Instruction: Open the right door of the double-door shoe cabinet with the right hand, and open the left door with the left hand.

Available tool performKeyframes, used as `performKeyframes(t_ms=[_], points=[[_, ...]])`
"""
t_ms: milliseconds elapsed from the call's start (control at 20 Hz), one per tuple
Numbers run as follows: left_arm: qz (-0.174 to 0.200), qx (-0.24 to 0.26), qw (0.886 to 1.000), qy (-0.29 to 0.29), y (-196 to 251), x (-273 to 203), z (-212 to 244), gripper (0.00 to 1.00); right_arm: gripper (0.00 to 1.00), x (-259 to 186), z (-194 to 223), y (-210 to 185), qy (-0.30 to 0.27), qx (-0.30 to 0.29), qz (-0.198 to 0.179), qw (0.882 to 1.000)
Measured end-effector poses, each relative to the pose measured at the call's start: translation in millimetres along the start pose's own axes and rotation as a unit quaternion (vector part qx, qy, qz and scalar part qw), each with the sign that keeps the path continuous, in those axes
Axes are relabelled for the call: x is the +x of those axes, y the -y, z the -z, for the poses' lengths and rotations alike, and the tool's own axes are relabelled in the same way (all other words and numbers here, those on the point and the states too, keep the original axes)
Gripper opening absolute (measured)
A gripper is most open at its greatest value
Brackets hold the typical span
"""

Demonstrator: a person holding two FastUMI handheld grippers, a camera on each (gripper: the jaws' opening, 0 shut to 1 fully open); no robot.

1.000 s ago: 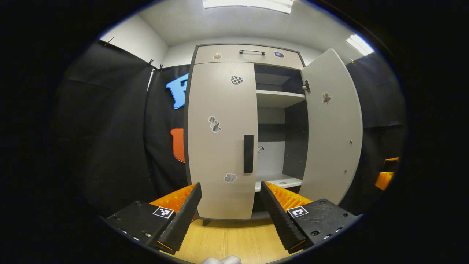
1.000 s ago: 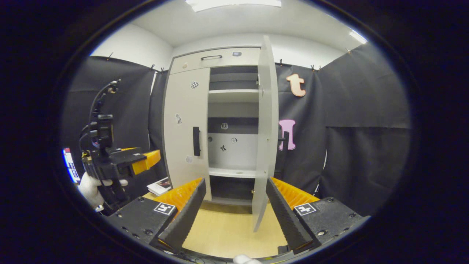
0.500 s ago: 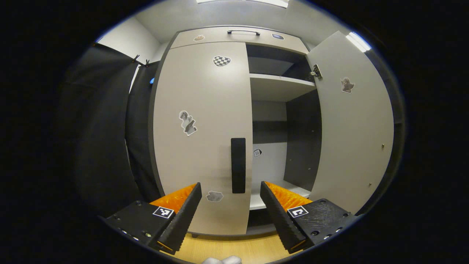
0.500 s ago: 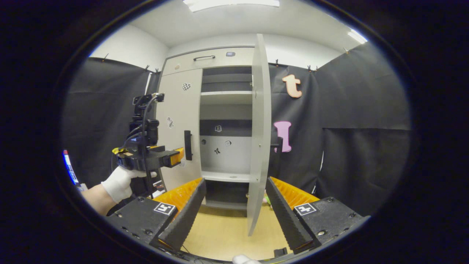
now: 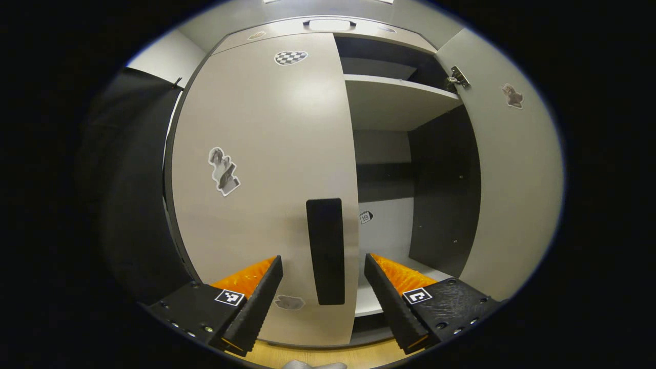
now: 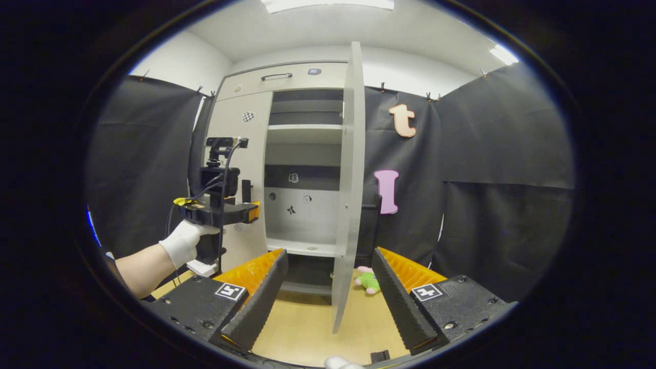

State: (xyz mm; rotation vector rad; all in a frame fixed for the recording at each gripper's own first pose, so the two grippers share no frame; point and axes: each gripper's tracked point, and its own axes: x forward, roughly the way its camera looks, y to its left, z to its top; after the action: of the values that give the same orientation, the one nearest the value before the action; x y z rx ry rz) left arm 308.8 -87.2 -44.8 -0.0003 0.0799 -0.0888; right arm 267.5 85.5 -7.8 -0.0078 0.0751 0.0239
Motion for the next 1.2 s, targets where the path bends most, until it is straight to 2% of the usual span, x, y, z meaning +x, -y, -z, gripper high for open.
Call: performKeyframes(t_ms=[250, 300, 350, 400, 450, 550, 600, 850, 900, 1100, 1200], points=[[-0.004, -0.004, 1.000, -0.016, -2, 15, 10, 0.95, 1.00, 2, 1, 1, -0.003, -0.005, -0.006, 1.000], [-0.005, -0.005, 1.000, -0.015, -3, 17, 9, 0.80, 1.00, 3, 1, 0, -0.003, -0.005, -0.008, 1.000], [-0.002, -0.007, 1.000, -0.014, -2, 20, 10, 0.72, 1.00, 4, 1, 1, -0.002, -0.006, -0.008, 1.000], [0.000, -0.008, 1.000, -0.014, -1, 17, 10, 0.70, 1.00, 4, 1, 1, -0.002, -0.005, -0.009, 1.000], [0.002, -0.004, 1.000, -0.012, -2, 18, 9, 0.73, 1.00, 4, 1, 1, -0.002, -0.004, -0.008, 1.000], [0.026, -0.010, 1.000, -0.011, 9, 19, 10, 0.52, 1.00, 4, 1, 1, -0.003, -0.002, -0.010, 1.000], [0.024, -0.009, 1.000, -0.012, 8, 17, 10, 0.34, 1.00, 4, 1, -1, -0.002, -0.001, -0.013, 1.000], [0.018, -0.013, 1.000, -0.018, 5, 18, 12, 0.10, 1.00, 5, 0, -2, 0.001, -0.003, -0.022, 1.000], [0.021, -0.009, 1.000, -0.021, 5, 15, 11, 0.06, 1.00, 4, 0, -3, 0.001, -0.001, -0.023, 1.000], [0.035, -0.011, 0.999, -0.024, 3, 10, 14, 0.06, 1.00, 5, -2, -5, 0.007, 0.000, -0.025, 1.000], [0.040, -0.007, 0.999, -0.023, 2, 5, 13, 0.02, 1.00, 4, -3, -6, 0.009, -0.001, -0.029, 1.000]])
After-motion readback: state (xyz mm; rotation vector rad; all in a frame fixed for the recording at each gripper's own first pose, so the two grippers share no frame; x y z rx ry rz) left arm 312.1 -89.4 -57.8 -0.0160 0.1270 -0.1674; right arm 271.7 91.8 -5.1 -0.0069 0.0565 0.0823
